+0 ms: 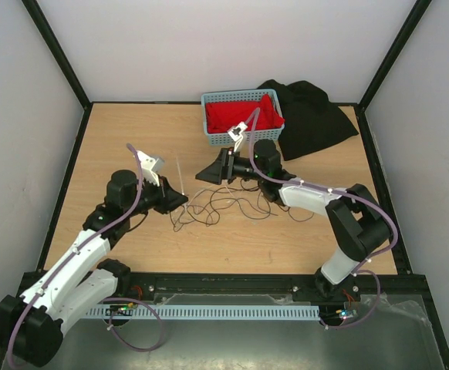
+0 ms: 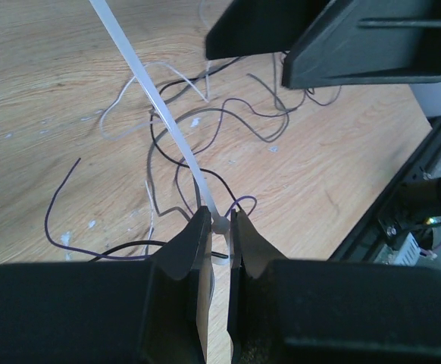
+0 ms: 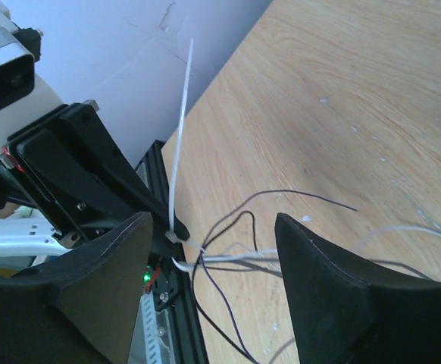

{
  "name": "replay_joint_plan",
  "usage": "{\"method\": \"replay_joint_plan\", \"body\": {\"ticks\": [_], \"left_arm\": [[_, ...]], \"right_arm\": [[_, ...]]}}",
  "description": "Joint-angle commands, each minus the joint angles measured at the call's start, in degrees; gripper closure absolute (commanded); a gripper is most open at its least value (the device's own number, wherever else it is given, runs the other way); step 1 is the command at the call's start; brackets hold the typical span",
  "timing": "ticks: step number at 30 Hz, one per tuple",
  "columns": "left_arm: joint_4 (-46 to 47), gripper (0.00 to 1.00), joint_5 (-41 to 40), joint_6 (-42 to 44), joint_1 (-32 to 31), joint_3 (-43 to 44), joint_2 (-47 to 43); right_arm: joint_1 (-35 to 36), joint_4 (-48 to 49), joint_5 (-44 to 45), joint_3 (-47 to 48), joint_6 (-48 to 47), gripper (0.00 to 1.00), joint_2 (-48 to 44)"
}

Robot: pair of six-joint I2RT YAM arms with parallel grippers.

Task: Zip-tie the wires
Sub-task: Adjust the cable at the center of the board.

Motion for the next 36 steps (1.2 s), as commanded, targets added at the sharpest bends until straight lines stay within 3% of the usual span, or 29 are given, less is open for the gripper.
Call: {"method": "replay_joint_plan", "body": {"ticks": [1, 6, 12, 29, 31, 36], "left_arm": [[4.72, 1.0, 5.35, 0.1, 0.14, -1.12, -0.89], [6.36, 1.0, 6.92, -0.3, -0.15, -1.25, -0.5], [7.68, 1.0, 7.95, -0.57, -0.59, -1.31, 0.33], [9.49, 1.0, 6.46, -0.99, -1.7, -1.6, 3.33], [9.81, 1.0, 6.37, -1.09, -1.87, -1.64, 3.26], [10.26, 1.0, 6.28, -1.26, -2.23, -2.08, 3.2]], "right_arm": [[2.23, 6.72, 0.27, 3.06, 3.83, 0.25, 1.92], [3.43, 7.94, -0.63, 4.26, 4.49, 0.32, 3.96], [4.17, 9.08, -1.51, 5.4, 5.89, 0.46, 6.14], [5.78, 12.86, -6.35, 3.88, 8.48, 0.63, 7.18], [5.78, 12.69, -6.11, 3.61, 8.24, 0.69, 7.4], [5.78, 12.36, -5.91, 4.11, 8.03, 0.96, 7.75]]}}
